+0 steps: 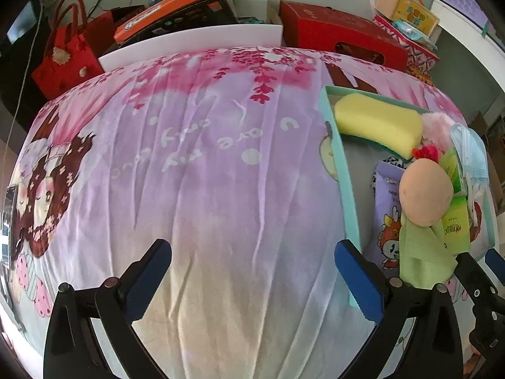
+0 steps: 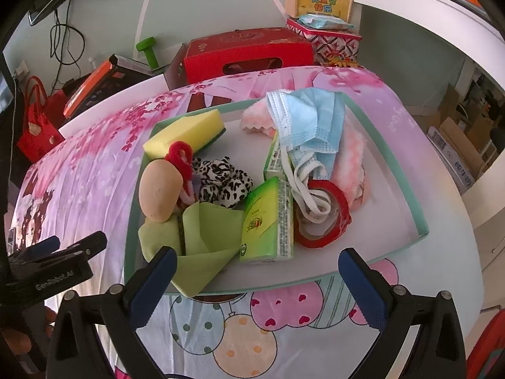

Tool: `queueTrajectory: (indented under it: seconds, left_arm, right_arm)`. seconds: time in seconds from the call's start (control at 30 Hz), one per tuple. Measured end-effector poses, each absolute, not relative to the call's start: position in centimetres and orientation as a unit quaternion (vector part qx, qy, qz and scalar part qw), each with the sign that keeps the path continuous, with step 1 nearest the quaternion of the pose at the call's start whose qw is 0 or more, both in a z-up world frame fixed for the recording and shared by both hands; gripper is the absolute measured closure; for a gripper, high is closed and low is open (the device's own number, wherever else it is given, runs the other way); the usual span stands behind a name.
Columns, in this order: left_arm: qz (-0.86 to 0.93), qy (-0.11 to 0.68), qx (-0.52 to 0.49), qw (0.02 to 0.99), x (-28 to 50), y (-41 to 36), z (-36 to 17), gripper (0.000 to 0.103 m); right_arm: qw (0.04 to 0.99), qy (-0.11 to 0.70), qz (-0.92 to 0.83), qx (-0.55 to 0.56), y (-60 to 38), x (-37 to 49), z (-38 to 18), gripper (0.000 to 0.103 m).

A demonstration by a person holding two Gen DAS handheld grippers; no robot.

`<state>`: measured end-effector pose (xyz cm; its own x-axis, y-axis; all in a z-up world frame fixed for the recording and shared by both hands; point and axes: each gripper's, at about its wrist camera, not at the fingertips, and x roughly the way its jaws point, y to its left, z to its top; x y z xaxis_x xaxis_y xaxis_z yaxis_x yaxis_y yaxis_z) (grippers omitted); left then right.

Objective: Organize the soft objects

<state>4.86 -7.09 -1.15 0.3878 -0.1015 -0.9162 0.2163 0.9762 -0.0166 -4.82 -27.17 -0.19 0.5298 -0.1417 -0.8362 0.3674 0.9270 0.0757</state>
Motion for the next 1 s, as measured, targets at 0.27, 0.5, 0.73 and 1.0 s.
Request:
queueTrajectory:
  seconds: [0.27,0.5,0.73,1.0]
  left_arm:
    - [-0.049,0.534,0.064,0.842,3.5,-4.8,-0.3,0.000]
    - [-0.018,0.534,0.076,0.842,2.0,-3.3,-0.3,0.000]
    - [-0.009,0.532,0.073,0.844,0.9,-1.9,0.2,0.000]
    - [-0.001,0.529,0.068,0.846,0.3,-0.6,0.7,0.000]
  right_arm:
    - [0.870,0.468,-0.116,0.102,-24.9,-4.6,0.1,0.000]
    - [0.873,0.471,-0.096,0.084,-22.7,-4.3,0.4,0.000]
    - [0.878,0.467,-0.080,0.074,-21.0,-4.3,1.0,0.000]
    - [0.879,0.465,-0.075,0.067,-20.5,-4.4,1.3,0.000]
